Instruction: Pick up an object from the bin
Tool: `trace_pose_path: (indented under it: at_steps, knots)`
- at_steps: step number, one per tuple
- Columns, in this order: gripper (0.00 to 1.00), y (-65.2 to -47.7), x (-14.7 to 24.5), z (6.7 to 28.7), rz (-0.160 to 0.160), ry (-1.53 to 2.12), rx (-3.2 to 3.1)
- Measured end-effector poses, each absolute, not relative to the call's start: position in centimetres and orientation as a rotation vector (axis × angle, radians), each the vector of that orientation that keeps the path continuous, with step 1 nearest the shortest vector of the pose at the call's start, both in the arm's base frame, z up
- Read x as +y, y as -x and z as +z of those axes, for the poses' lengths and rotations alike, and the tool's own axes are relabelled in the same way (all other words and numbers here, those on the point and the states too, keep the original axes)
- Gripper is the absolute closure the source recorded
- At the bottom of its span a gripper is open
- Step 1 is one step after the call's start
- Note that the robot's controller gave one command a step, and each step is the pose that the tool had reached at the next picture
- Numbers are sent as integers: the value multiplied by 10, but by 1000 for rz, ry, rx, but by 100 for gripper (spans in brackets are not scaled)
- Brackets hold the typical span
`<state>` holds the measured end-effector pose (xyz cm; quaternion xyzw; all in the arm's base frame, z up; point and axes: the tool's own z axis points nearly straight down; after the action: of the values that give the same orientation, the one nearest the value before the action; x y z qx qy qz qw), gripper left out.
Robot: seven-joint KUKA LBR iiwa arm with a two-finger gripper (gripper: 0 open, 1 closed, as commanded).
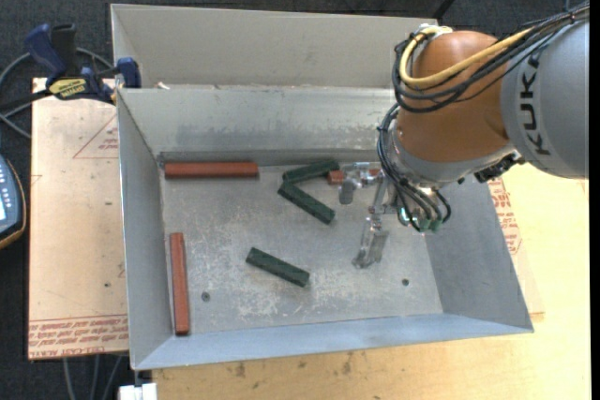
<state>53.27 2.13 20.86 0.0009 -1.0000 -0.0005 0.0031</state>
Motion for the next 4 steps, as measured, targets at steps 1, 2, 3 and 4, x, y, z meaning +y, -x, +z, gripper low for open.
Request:
trace_pose_path:
  at_steps: [1,2,3,4]
  knots:
    - [0,-551,91,88,-3,301,-3121]
    - [0,-516,72,69,-1,580,-3086]
    - [100,-517,72,71,-3,581,-3087]
    - [100,-553,46,192,-4,583,-3098]
